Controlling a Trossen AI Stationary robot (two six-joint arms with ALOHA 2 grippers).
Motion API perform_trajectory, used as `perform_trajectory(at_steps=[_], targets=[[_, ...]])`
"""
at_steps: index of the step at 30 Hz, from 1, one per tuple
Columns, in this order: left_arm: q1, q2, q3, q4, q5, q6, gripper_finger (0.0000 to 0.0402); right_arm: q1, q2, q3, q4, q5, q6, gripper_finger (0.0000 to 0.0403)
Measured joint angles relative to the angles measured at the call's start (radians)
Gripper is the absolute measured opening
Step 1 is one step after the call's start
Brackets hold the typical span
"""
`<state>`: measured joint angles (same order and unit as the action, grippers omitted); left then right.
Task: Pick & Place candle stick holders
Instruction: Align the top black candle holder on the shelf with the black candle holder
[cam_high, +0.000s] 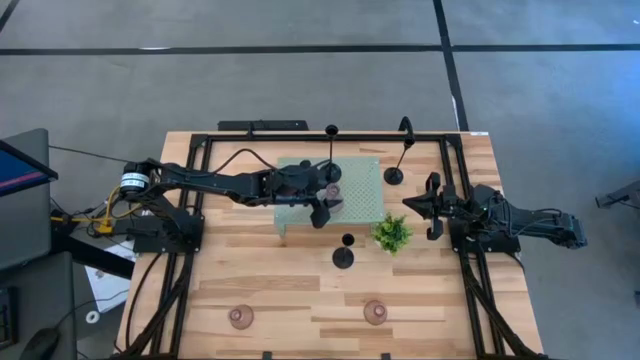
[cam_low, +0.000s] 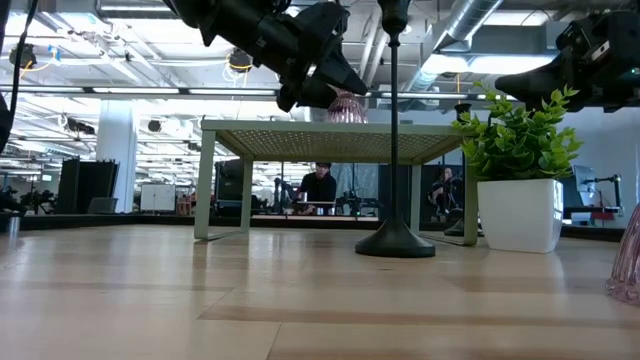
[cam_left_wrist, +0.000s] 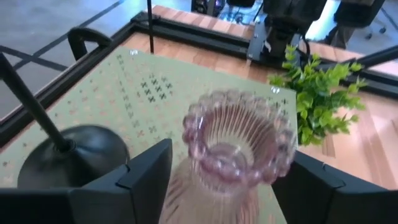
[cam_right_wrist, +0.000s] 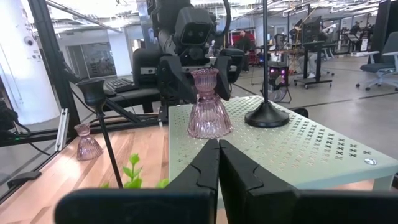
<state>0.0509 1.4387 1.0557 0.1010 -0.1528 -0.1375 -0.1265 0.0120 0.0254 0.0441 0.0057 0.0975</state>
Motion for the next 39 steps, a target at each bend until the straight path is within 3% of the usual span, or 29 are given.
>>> perform_trajectory(at_steps=[12, 23, 28, 33, 39], targets=[[0.000, -0.145, -0.003, -0.154, 0.000, 0.003, 0.0282, 0.000, 0.000, 0.000, -0.007, -0.002, 0.000, 0.0000], [0.000, -0.337, -0.006, -0.441, 0.013, -0.001, 0.0282, 0.000, 0.000, 0.001, -0.006, -0.005, 0.001, 0.0000], [-0.002, -0.401, -0.005, -0.483, 0.014, -0.023, 0.0280, 0.001, 0.000, 0.001, -0.006, -0.005, 0.009, 0.0000], [-0.013, -0.422, -0.005, -0.537, 0.011, -0.023, 0.0248, 0.002, 0.000, 0.001, -0.006, -0.005, 0.009, 0.0000], [-0.018, -0.418, -0.006, -0.545, 0.011, 0.029, 0.0169, 0.002, 0.000, 0.001, -0.011, -0.005, 0.035, 0.0000]])
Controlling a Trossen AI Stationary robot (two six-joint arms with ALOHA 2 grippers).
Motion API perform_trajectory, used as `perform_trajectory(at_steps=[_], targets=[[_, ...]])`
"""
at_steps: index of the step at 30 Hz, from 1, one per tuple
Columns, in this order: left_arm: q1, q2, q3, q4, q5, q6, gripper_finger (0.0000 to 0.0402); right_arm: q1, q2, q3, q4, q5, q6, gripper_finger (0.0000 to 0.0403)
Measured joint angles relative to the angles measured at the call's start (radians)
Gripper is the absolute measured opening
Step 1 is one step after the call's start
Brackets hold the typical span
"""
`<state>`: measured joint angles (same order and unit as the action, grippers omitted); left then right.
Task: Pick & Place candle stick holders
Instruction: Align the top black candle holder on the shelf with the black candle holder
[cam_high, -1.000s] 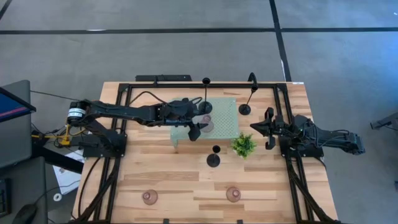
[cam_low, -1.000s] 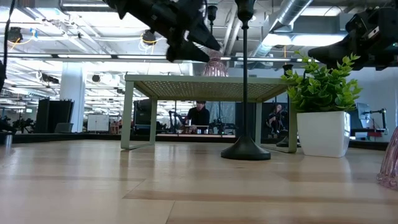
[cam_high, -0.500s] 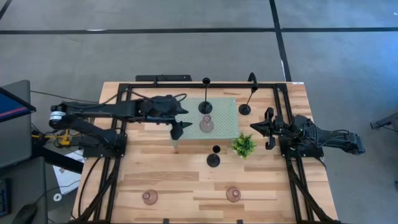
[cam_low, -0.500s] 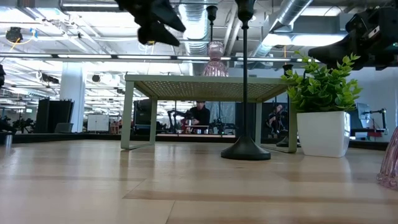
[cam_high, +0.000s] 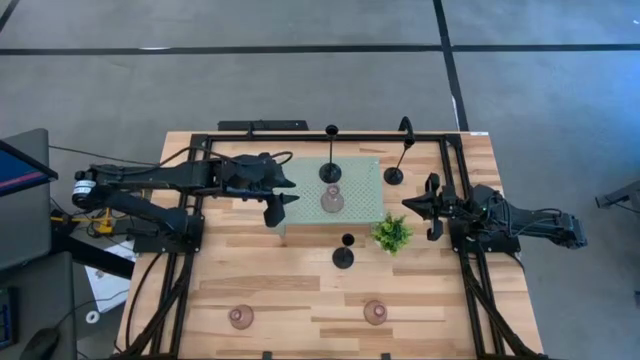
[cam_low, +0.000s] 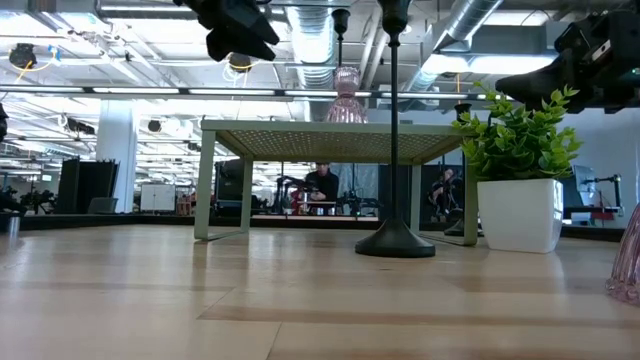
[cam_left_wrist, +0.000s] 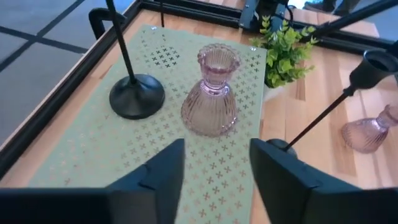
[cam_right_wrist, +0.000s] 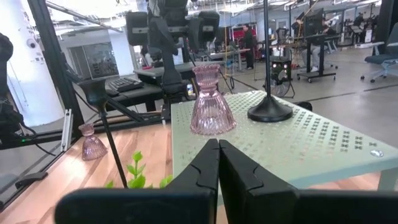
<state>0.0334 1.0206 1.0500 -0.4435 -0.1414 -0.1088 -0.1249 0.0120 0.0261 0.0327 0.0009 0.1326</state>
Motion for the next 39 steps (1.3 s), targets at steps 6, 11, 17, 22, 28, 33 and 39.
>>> perform_trajectory(at_steps=[6, 11, 17, 22, 28, 33, 39], targets=[[0.000, -0.021, 0.000, -0.085, -0.018, 0.008, 0.0095, 0.000, 0.000, 0.000, -0.003, 0.000, 0.000, 0.0000], [0.000, -0.093, -0.073, -0.037, -0.068, 0.055, 0.0054, 0.000, 0.000, 0.000, -0.009, 0.000, 0.000, 0.0000], [0.000, -0.264, -0.245, 0.108, -0.117, 0.115, 0.0027, 0.000, 0.000, 0.000, -0.021, 0.000, 0.000, 0.0000], [0.000, -0.405, -0.409, 0.273, -0.070, 0.265, 0.0019, -0.001, 0.000, 0.000, -0.026, 0.000, 0.000, 0.0000], [0.000, -0.513, -0.586, 0.471, -0.016, 0.363, 0.0017, -0.001, 0.000, 0.000, -0.026, 0.002, -0.008, 0.0000], [0.000, -0.572, -0.662, 0.494, -0.016, 0.364, 0.0017, -0.001, 0.000, 0.000, -0.026, 0.003, -0.011, 0.0000], [0.000, -0.594, -0.703, 0.515, -0.007, 0.299, 0.0017, -0.001, 0.000, 0.000, -0.026, 0.003, -0.011, 0.0000]])
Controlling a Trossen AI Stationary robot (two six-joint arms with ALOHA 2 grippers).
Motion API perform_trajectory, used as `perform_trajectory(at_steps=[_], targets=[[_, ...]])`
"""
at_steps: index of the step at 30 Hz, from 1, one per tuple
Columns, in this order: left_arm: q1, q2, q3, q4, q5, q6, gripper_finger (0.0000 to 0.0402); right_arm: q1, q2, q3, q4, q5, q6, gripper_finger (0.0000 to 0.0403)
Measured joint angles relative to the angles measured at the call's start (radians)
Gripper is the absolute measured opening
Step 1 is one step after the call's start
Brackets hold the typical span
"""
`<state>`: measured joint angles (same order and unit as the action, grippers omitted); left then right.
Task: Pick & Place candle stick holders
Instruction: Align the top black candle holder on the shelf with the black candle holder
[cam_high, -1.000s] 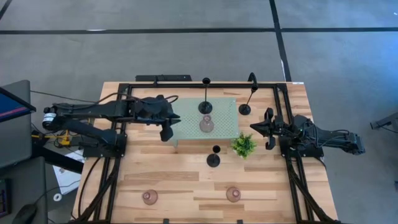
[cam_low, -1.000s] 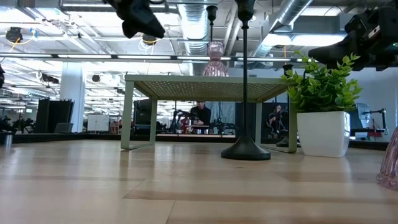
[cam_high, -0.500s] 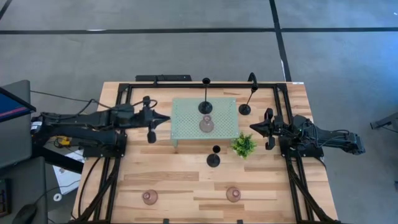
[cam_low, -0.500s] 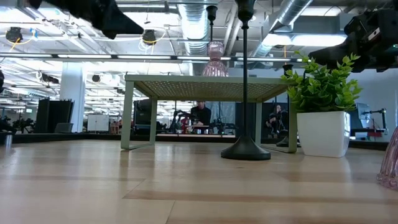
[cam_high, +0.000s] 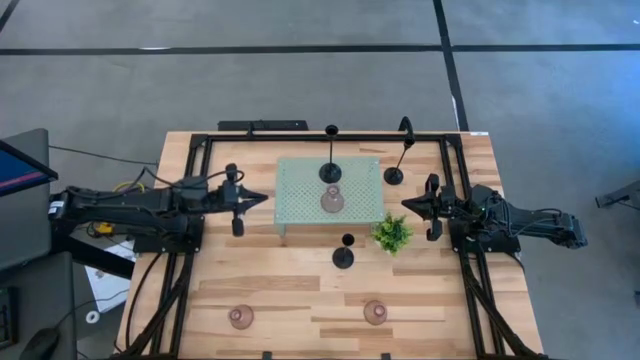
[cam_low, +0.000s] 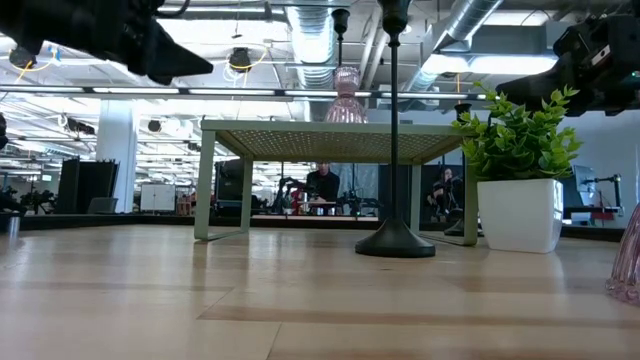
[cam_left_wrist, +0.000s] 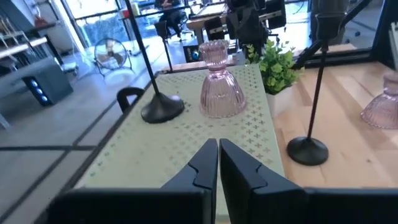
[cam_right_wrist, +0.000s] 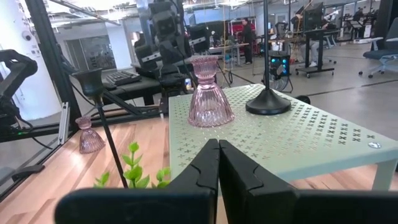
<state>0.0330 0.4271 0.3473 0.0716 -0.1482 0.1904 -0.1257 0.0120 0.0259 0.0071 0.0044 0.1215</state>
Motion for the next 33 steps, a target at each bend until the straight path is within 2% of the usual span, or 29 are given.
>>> perform_trajectory(at_steps=[6, 33], targets=[[0.000, 0.019, -0.008, 0.000, 0.000, -0.094, 0.0017, 0.000, 0.000, 0.000, 0.000, 0.000, 0.000, 0.0000], [0.000, 0.205, -0.009, 0.014, 0.000, -0.096, 0.0017, 0.000, 0.000, 0.000, 0.000, 0.001, 0.000, 0.0000]])
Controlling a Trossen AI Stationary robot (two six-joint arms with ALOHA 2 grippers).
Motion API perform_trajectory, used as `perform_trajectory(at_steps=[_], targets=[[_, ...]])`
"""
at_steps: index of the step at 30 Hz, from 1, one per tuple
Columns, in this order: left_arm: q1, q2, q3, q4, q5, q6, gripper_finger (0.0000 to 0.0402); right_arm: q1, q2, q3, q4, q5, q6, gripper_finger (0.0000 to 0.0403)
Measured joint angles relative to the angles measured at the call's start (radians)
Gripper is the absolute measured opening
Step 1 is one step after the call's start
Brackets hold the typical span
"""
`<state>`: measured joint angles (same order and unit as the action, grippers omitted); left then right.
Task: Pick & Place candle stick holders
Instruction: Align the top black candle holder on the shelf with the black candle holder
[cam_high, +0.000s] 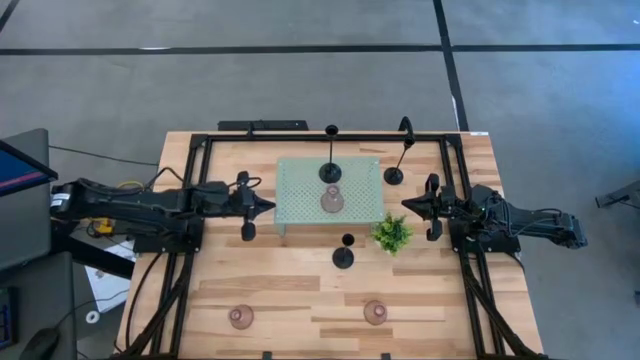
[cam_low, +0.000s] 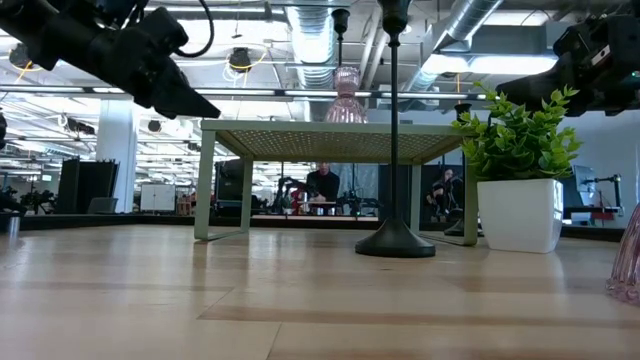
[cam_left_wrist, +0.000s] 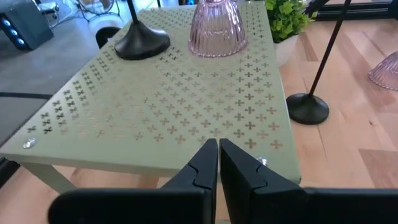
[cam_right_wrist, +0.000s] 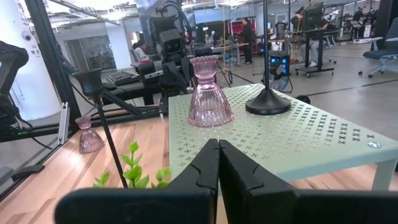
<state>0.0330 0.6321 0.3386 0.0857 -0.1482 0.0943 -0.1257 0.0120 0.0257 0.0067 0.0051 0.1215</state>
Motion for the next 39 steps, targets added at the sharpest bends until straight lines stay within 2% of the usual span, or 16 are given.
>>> perform_trajectory(at_steps=[16, 23, 29, 39], targets=[[0.000, 0.016, 0.000, 0.021, 0.000, -0.024, 0.0017, 0.000, 0.000, 0.000, 0.000, 0.003, 0.000, 0.0000], [0.000, 0.018, 0.000, 0.027, 0.000, -0.025, 0.0017, 0.000, 0.000, 0.000, 0.000, 0.102, 0.000, 0.0000], [0.000, 0.018, 0.000, 0.035, -0.040, -0.020, 0.0017, 0.000, 0.000, 0.000, -0.001, 0.105, 0.000, 0.0000], [0.000, 0.006, 0.000, 0.056, -0.034, 0.168, 0.0017, 0.000, 0.000, 0.000, -0.001, 0.105, 0.000, 0.0000]])
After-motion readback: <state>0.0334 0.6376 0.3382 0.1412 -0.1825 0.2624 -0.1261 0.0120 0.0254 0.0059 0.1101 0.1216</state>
